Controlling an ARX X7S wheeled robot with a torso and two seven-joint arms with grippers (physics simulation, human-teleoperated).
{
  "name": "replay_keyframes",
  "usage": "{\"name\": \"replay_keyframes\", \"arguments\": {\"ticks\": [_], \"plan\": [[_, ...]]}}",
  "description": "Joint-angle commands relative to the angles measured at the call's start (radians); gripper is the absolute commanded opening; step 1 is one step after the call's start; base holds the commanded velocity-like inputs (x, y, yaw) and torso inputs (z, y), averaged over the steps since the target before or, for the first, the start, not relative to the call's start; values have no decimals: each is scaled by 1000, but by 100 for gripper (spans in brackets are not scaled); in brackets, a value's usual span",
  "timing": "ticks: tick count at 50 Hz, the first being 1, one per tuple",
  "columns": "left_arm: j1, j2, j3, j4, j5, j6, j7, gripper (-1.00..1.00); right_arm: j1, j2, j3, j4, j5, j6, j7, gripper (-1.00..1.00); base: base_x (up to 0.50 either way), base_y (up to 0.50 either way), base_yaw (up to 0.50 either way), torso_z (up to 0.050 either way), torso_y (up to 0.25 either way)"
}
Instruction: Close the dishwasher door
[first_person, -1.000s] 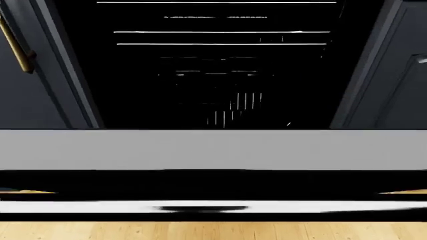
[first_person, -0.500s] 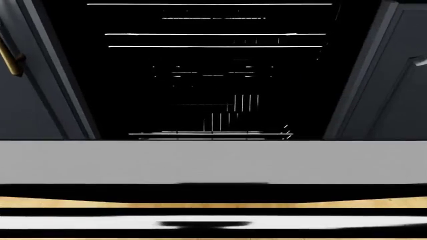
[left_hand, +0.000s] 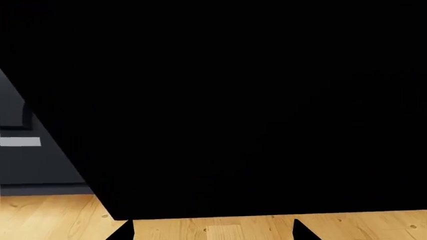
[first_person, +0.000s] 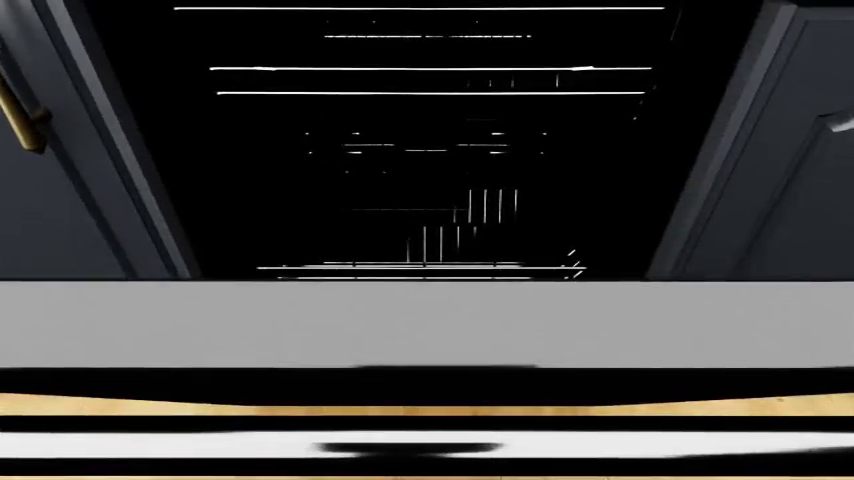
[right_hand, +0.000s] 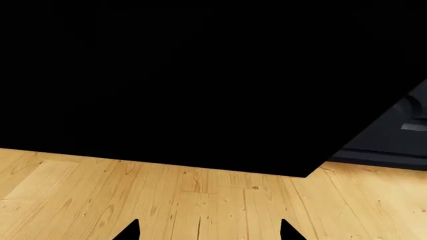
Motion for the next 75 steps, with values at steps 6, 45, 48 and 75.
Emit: {"name": "replay_keyframes", "arguments": {"ticks": [6, 45, 48, 75], "plan": [[20, 0, 19, 59, -2, 0, -16, 100, 93, 18, -34, 18, 19, 0, 40, 100, 0, 0, 0, 0, 0], [160, -38, 367, 886, 24, -556, -412, 100, 34, 149, 130, -735, 42, 675, -95, 100, 0, 0, 0, 0, 0], [166, -48, 378, 945, 10, -603, -417, 100, 17, 168, 135, -824, 24, 725, -76, 100, 0, 0, 0, 0, 0], [175, -103, 419, 1265, -38, -808, -487, 100, 1, 252, 166, -1268, -5, 1077, -55, 100, 0, 0, 0, 0, 0]]}}
